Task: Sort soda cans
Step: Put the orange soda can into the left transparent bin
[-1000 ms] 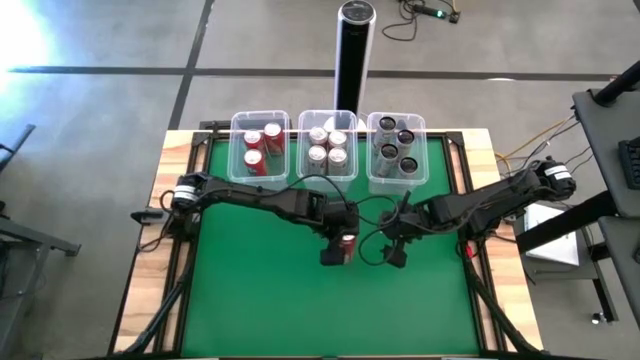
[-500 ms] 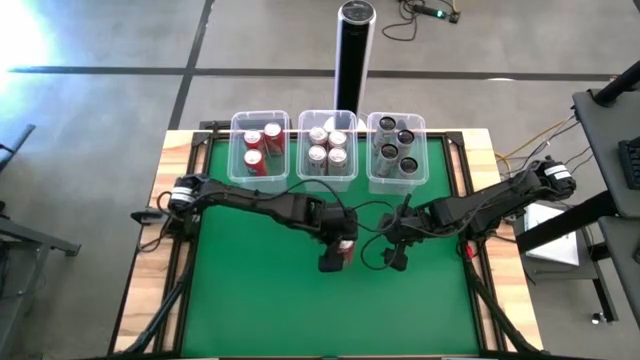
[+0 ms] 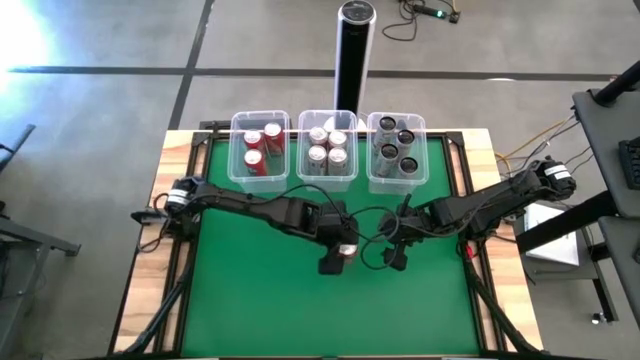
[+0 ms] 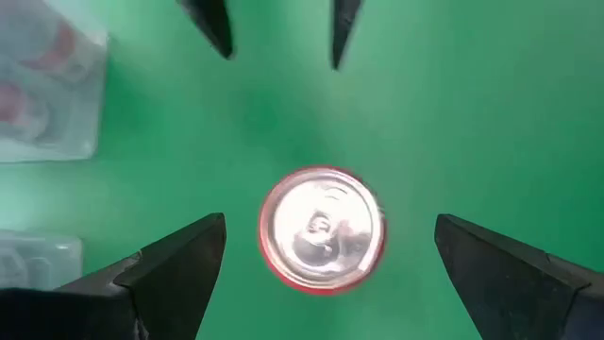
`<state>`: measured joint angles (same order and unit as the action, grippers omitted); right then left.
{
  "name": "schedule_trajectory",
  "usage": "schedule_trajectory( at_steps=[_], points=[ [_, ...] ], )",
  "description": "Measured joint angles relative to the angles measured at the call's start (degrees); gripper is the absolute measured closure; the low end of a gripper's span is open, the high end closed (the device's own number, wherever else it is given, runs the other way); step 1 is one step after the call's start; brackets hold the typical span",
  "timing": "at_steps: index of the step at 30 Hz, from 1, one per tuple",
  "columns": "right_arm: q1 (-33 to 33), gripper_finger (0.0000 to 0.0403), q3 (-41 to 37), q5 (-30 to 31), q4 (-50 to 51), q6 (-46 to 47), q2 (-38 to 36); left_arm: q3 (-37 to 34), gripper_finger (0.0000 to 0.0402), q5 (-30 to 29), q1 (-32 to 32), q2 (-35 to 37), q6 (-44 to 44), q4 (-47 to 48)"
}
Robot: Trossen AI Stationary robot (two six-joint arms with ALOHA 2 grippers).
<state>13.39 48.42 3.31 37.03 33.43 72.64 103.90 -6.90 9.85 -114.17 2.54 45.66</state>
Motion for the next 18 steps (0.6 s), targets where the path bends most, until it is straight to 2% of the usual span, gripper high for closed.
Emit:
schedule_trajectory(
  at_steps=[5, 18],
  points=[
    [0.00, 0.0035, 0.00, 0.37, -0.01, 1.09, 0.00, -1.45, 0.0036, 1.81, -0.60, -0.07, -0.09, 0.28],
    [0.00, 0.0035, 0.00, 0.49, -0.03, 2.11, 0.00, -4.66, 0.0036, 2.18, -1.15, -1.67, -2.21, -7.05]
  ],
)
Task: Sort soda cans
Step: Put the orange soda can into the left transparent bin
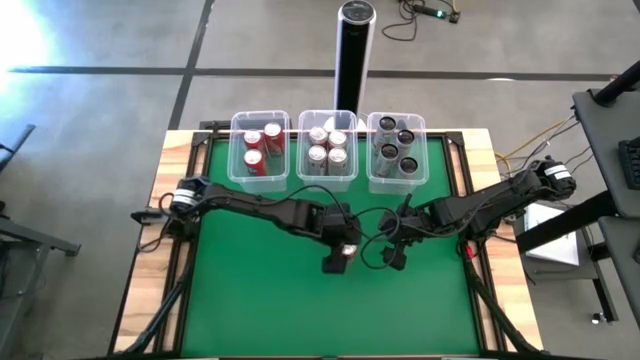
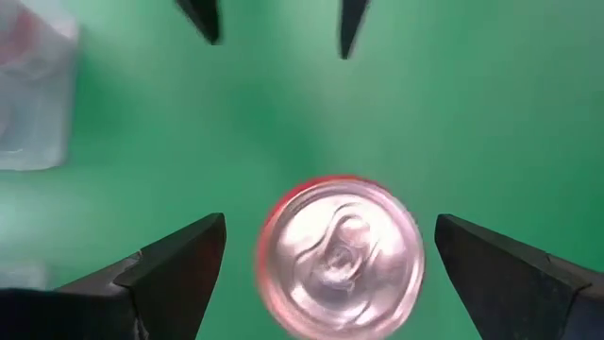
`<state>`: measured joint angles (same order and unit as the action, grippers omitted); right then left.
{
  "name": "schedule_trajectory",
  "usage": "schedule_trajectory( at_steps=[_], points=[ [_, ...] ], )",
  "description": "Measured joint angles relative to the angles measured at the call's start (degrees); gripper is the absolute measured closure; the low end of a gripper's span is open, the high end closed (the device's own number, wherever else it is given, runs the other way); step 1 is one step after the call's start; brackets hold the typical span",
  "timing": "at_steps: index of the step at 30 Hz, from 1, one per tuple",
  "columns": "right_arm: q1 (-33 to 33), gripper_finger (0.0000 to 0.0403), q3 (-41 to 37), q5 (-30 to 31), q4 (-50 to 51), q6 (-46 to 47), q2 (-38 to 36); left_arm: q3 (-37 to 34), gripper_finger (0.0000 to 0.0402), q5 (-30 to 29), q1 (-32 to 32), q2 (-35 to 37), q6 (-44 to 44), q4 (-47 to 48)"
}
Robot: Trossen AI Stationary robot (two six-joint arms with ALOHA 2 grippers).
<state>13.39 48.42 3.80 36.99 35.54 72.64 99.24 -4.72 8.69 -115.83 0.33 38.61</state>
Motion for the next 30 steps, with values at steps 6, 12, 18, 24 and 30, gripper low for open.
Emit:
schedule_trajectory(
  at_steps=[6, 12, 18, 24, 30],
  points=[
    [0.09, 0.0036, 0.00, -0.20, 0.04, 1.83, -0.03, -0.02, 0.0036, 2.65, -0.27, -2.78, 0.22, -1.80],
    [0.11, 0.0036, 0.00, -0.53, 0.06, 2.85, -0.02, 0.00, 0.0037, 6.20, -1.31, -3.66, 2.56, -2.05],
    [0.09, 0.0036, 0.00, -0.55, 0.13, 2.87, -0.02, 0.00, 0.0061, 7.22, -1.80, -5.33, 2.72, -1.61],
    [0.09, 0.0036, 0.00, -0.60, 0.09, 3.07, -0.02, 0.11, 0.0121, 5.56, -1.73, -4.96, 3.71, -0.42],
    [0.09, 0.0035, 0.00, -0.64, -0.02, 3.60, -0.02, 1.88, 0.0122, 0.47, -1.80, 0.98, 0.06, 11.65]
  ],
)
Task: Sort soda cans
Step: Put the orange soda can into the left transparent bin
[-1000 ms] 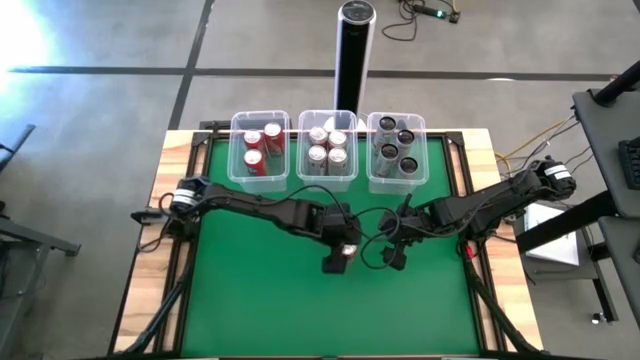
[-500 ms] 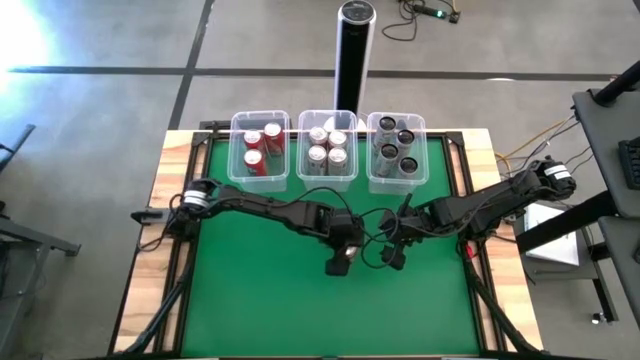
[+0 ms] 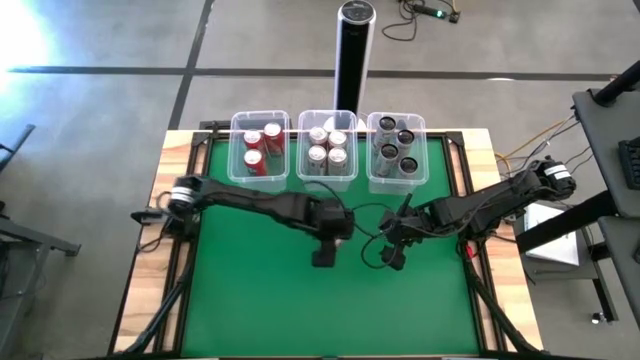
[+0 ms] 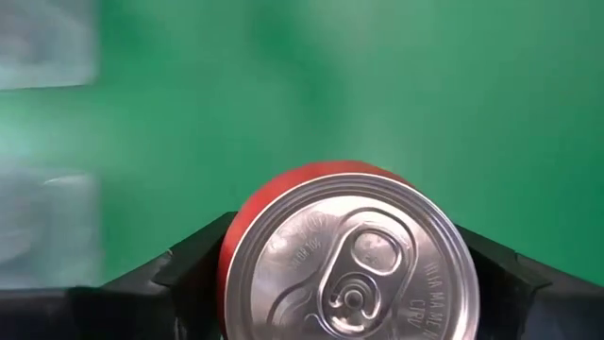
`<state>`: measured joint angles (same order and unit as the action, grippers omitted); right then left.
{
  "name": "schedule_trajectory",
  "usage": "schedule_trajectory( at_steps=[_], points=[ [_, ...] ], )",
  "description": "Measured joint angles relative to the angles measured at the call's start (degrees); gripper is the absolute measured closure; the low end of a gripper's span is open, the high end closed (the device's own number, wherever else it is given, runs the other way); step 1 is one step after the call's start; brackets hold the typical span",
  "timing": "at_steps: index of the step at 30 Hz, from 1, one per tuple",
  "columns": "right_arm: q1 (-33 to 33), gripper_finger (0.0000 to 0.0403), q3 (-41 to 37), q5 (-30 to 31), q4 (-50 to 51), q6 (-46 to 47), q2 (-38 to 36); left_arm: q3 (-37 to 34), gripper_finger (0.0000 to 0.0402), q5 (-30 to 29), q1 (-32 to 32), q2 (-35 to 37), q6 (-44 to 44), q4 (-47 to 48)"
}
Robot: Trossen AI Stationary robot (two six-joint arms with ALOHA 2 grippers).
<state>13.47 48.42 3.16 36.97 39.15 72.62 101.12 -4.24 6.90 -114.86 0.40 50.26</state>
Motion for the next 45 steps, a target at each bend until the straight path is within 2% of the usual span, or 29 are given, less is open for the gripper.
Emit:
schedule_trajectory(
  at_steps=[7, 14, 21, 29, 33, 36, 39, 45],
  points=[
    [-0.25, 0.0036, 0.00, 2.12, -0.04, 0.66, 0.00, -1.14, 0.0122, -4.27, -4.56, 13.59, -1.61, 8.52],
    [-0.98, 0.0036, 0.00, 4.42, -2.25, 2.39, 0.00, -1.76, 0.0122, -10.43, -14.50, 22.84, -1.61, 13.31],
    [-2.37, 0.0036, 0.00, 4.48, -3.10, 5.03, 0.02, -6.98, 0.0122, -10.80, -25.70, 29.41, -4.97, 11.74],
    [-2.75, 0.0036, 0.00, 5.98, -3.30, 10.63, 0.02, -20.36, 0.0122, -9.77, -32.81, 32.17, -7.42, 5.34],
    [-2.75, 0.0036, 0.00, 5.99, -3.34, 12.80, 0.02, -24.14, 0.0122, -9.58, -34.03, 32.28, -7.29, 2.70],
    [-2.86, 0.0036, 0.00, 6.12, -3.37, 13.59, 0.02, -27.08, 0.0122, -6.33, -35.02, 32.40, -6.66, -1.74],
    [-3.02, 0.0036, 0.00, 6.38, -3.37, 14.68, 0.02, -30.54, 0.0122, -5.47, -35.99, 32.40, -5.73, -4.71],
    [-3.26, 0.0036, 0.00, 6.51, -3.41, 14.98, 0.02, -35.94, 0.0122, -5.54, -38.75, 32.38, -4.62, -10.64]
  ],
)
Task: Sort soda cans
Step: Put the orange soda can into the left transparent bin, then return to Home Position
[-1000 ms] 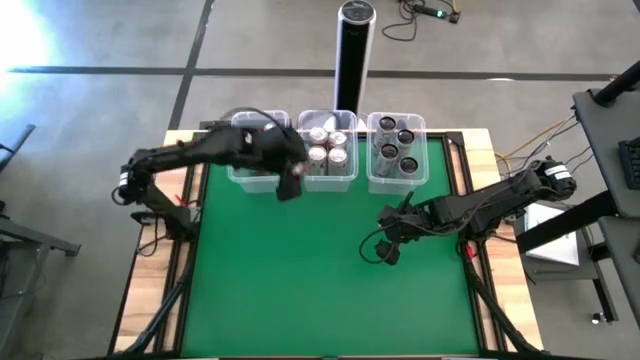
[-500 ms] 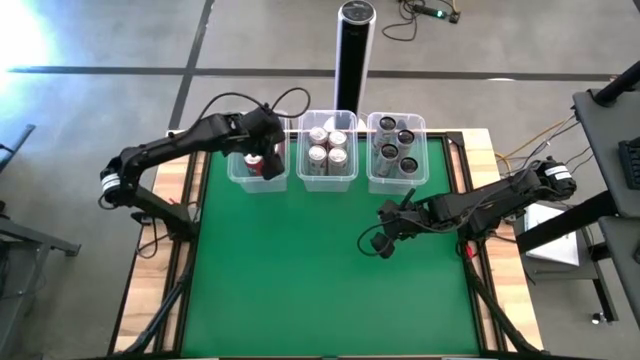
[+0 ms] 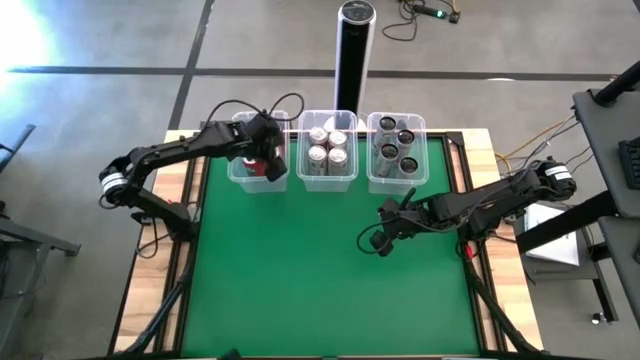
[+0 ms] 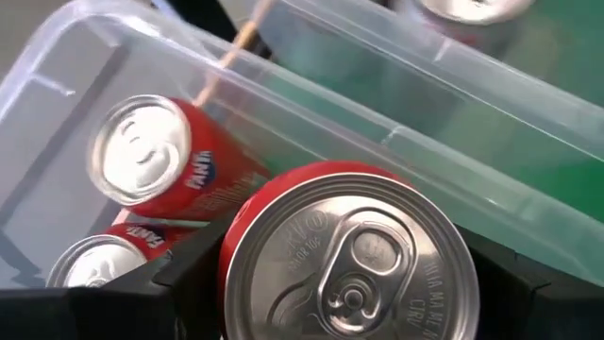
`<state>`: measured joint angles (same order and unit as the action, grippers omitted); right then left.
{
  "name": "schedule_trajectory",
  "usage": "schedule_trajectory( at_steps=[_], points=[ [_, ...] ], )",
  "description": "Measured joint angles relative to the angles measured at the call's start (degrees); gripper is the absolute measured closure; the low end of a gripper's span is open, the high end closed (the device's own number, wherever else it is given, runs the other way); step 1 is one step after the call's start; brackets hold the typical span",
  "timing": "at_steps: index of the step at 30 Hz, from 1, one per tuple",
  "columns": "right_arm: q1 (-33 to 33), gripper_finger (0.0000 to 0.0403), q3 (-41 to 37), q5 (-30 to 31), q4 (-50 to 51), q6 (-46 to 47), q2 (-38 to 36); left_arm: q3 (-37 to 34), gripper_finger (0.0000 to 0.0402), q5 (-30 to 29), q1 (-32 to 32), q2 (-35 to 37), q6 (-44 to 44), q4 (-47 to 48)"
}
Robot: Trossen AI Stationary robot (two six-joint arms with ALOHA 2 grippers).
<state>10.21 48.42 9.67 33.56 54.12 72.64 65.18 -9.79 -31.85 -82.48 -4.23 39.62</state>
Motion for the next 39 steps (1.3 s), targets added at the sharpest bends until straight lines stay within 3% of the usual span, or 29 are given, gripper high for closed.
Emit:
schedule_trajectory(
  at_steps=[13, 22, 27, 31, 35, 39],
  points=[
    [-0.80, 0.0036, 0.00, 0.02, -0.67, 0.31, 0.00, -5.53, 0.0121, -0.30, -4.35, -0.93, 6.53, -8.20],
    [-0.87, 0.0036, 0.00, 0.46, -2.74, 0.33, 0.02, -5.69, 0.0065, -0.49, -4.40, -2.73, 8.17, -9.88],
    [-0.87, 0.0036, 0.76, 0.48, -3.56, -0.48, -0.02, -5.39, 0.0057, -0.38, -4.42, -2.79, 8.66, -11.03],
    [-0.86, 0.0036, 6.59, 2.95, -4.01, -5.50, -0.15, -2.23, 0.0056, -0.33, -4.42, -1.81, 8.41, -7.94],
    [-0.87, 0.0036, 13.16, 9.62, -3.99, -15.31, -0.17, 2.56, 0.0055, 0.12, -4.31, 1.22, 7.93, -4.73],
    [-0.97, 0.0036, 18.16, 15.87, -3.96, -26.11, -0.13, 6.19, 0.0054, 6.72, -4.16, 5.08, 7.89, -1.72]
  ],
)
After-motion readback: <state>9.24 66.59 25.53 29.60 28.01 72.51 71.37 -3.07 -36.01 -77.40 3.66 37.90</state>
